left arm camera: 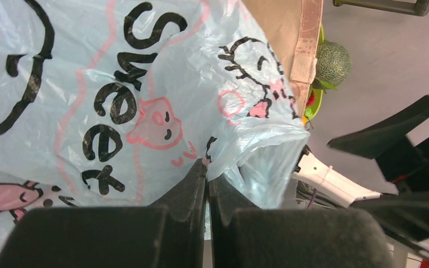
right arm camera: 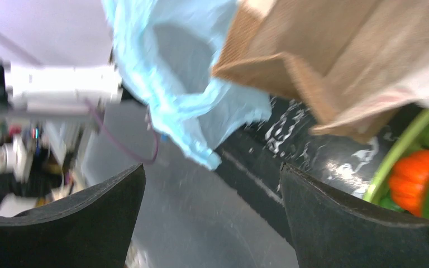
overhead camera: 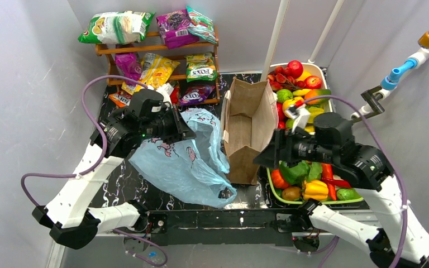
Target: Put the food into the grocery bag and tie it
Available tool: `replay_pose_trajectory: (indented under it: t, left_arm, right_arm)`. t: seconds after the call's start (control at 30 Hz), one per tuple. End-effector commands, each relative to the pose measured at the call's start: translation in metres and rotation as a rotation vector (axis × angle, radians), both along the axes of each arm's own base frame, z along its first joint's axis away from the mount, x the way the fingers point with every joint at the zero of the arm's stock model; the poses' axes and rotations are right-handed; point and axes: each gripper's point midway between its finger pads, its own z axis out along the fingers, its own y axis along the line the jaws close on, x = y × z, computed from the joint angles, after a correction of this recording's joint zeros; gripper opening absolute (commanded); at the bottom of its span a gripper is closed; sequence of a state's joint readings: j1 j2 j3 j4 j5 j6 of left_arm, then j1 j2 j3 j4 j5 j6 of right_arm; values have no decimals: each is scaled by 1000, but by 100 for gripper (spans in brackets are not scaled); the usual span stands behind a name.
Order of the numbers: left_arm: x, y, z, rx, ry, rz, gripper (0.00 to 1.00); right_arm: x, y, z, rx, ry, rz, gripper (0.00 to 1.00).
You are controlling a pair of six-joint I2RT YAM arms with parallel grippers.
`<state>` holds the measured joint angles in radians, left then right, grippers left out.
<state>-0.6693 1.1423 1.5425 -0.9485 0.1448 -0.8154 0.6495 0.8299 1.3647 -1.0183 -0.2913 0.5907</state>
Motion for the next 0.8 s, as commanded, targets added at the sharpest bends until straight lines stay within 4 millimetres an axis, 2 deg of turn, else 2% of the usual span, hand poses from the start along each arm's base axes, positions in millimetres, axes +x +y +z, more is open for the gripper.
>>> replay_pose_trajectory:
  t: [0.0,0.13,0.27,0.47,0.77]
  left_arm:
    - [-5,5,-7,-5,32,25,0]
    - [-10,8,-17,13,53,17,0]
    - [-14,10,-29,23,74,18,0]
    - [-17,12,-34,17,78,28,0]
    - [-20,14,-36,11,82,30,0]
  right_arm:
    - [-17,37,-8,-21,-70,200,96]
    - [-10,52,-17,-86,-108,163,95]
    - [0,75,-17,-98,-147,151,96]
    - [-5,109,-33,-147,-144,239,96]
    - [-5,133,-44,-173,-149,256,93]
